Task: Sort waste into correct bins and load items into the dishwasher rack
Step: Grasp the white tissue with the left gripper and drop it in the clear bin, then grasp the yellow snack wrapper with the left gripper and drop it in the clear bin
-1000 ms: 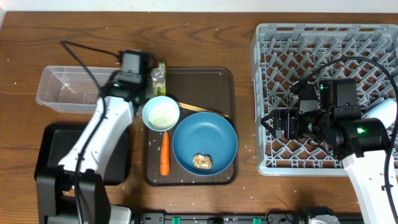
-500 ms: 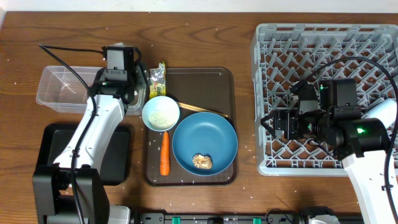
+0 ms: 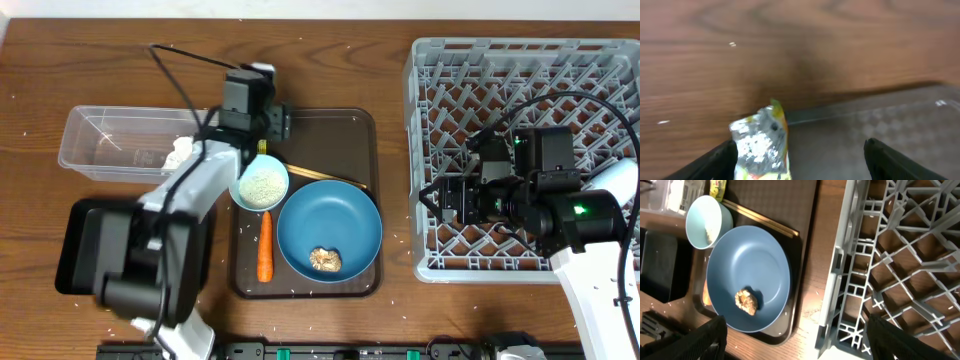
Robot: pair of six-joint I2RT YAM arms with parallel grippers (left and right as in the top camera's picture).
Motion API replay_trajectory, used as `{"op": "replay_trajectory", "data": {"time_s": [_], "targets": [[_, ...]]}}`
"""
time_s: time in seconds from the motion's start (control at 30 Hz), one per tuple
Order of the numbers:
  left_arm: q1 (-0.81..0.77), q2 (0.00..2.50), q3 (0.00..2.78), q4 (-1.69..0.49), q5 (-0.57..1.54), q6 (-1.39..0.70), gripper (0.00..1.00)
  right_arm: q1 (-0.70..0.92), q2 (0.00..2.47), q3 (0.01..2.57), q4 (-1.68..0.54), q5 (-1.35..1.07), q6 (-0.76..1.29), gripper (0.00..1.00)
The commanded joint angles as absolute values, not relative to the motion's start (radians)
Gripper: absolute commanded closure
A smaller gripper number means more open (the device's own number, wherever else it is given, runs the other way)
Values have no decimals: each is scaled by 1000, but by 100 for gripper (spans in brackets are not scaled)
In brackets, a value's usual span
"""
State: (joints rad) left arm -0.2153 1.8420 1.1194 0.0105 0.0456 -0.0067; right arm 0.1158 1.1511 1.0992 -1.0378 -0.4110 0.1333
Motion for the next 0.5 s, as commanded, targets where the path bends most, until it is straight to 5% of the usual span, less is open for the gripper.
{"op": "replay_trajectory", "data": {"time_s": [0.0, 0.2, 0.37, 0.47], "targets": [[-213, 1897, 1119, 53, 26, 34, 19, 132, 1150, 1111, -1045, -416, 145, 18], [-213, 1946, 1119, 123, 0, 34, 21, 132, 1150, 1111, -1049, -416, 161, 18], [-214, 1951, 1119, 142, 0, 33, 54, 132, 1150, 1111, -1053, -416, 161, 18], [-214, 1951, 1119, 144, 0, 33, 58, 132, 1150, 1111, -1053, -416, 161, 18]]}}
